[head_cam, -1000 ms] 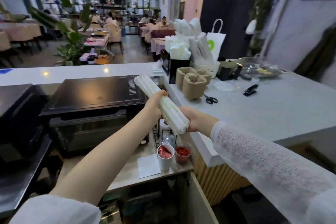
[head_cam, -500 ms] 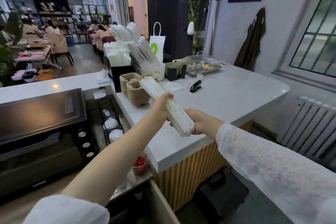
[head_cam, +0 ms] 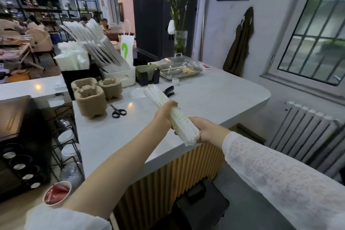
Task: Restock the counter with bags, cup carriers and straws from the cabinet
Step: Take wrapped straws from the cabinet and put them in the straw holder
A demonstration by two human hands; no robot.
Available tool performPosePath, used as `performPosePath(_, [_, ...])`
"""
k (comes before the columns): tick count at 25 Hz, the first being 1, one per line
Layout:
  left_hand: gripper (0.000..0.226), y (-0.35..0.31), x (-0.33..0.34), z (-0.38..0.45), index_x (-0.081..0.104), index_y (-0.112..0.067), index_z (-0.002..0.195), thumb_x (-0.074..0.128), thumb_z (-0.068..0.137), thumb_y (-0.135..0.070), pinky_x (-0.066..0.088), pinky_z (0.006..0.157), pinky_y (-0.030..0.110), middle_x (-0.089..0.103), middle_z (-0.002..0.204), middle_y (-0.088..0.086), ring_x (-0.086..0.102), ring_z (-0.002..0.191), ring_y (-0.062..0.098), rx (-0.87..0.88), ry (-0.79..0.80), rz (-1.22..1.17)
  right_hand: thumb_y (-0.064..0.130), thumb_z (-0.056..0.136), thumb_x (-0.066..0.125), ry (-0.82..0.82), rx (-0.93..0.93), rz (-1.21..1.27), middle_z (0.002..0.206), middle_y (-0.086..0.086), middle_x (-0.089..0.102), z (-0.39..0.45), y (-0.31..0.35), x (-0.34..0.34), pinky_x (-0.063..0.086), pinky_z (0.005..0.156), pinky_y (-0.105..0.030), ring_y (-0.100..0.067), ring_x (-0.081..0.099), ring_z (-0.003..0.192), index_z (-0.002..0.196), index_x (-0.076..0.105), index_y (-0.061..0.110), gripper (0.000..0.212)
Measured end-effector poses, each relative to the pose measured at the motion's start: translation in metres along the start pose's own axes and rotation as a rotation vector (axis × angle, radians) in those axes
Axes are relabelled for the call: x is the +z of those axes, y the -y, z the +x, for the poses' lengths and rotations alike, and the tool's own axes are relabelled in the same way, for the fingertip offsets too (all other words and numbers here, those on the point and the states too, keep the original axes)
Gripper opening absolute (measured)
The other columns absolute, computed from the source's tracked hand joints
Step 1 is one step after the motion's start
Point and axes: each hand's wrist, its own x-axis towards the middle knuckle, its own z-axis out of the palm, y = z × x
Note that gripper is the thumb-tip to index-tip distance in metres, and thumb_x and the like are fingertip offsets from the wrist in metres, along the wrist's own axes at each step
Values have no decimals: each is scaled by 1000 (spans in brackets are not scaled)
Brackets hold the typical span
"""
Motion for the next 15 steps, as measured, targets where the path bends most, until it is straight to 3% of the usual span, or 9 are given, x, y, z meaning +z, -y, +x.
performPosePath(4, [15,11,25,30,55,-5,72,66,80,-13,46,62,31,56,69,7,55,61,23,-22,8,23,14,100,47,-1,14,39,72,-15,69,9,12,-27,56,49,-27,-25,67,53,88,66,-3,28])
performPosePath(6, [14,13,28,45,55,-5,73,66,80,-10,49,65,33,56,69,9,55,61,23,-38,15,7,19,98,50,-162,-83,-308,81,-13,68,24,17,-37,52,55,-27,-24,65,65,92,65,0,26])
performPosePath(8, [13,11,30,61,56,-5,73,66,80,-7,50,72,35,57,68,9,55,62,22,-51,12,-1,21,95,45,-364,-292,-756,72,-5,57,39,24,-45,35,55,-29,-19,51,65,75,56,11,25])
performPosePath(10, [11,4,31,81,57,-5,74,66,80,-7,50,75,35,58,69,8,56,62,22,-51,2,19,17,93,41,-415,-499,-972,65,-1,48,58,33,-48,26,55,-30,-18,41,62,66,49,10,29])
performPosePath(13, [12,-16,27,116,59,-3,86,66,78,-7,51,67,31,59,71,8,57,63,22,12,-5,31,14,91,42,-422,-690,-1089,79,2,62,88,54,-38,41,59,-26,-16,55,71,87,65,11,23])
performPosePath(15, [20,-32,20,136,57,-2,97,65,79,-6,50,59,28,58,71,8,57,62,21,79,-8,30,14,88,44,-411,-749,-1158,81,-2,65,110,70,-24,43,61,-30,-19,56,70,86,64,12,20])
